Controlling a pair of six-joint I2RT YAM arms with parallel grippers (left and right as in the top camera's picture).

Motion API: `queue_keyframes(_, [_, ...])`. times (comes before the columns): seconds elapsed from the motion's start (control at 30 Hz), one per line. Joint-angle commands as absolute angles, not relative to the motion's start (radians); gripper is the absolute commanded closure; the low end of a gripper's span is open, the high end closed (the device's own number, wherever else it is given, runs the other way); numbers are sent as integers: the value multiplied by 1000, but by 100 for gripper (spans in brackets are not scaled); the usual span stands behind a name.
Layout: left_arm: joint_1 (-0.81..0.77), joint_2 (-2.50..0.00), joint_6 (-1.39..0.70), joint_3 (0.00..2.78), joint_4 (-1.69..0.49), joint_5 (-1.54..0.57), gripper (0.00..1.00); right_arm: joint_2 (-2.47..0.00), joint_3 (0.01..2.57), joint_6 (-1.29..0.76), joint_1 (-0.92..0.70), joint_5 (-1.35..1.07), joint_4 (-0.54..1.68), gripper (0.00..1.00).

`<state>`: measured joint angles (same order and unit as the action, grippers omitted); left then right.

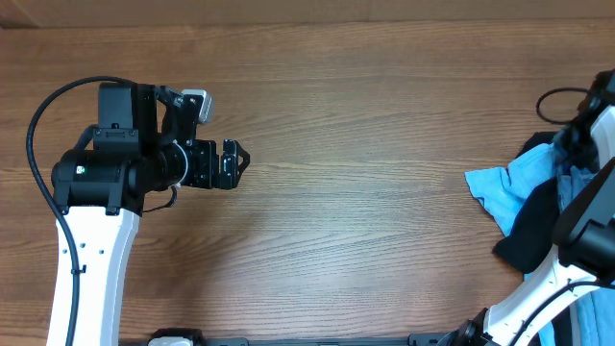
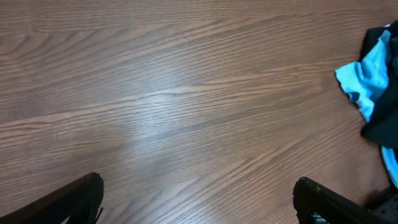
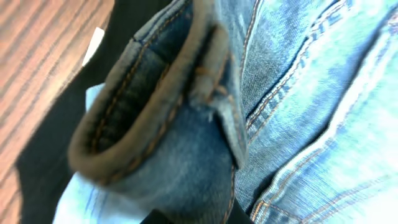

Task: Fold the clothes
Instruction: 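Reach the right gripper into the clothes pile and grasp the light blue jeans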

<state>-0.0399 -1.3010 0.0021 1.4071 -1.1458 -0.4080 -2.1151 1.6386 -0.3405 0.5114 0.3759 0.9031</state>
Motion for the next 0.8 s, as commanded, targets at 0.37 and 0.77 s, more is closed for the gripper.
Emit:
queue_keyframes(0.37, [-45, -1299, -14, 1476, -1180, -464, 0, -1682, 2007, -257, 428, 207, 1102, 96])
queue_keyframes(0.77, [-45, -1299, 17, 1867, -1430, -141, 0, -1638, 2237, -263, 4, -3, 1085, 96])
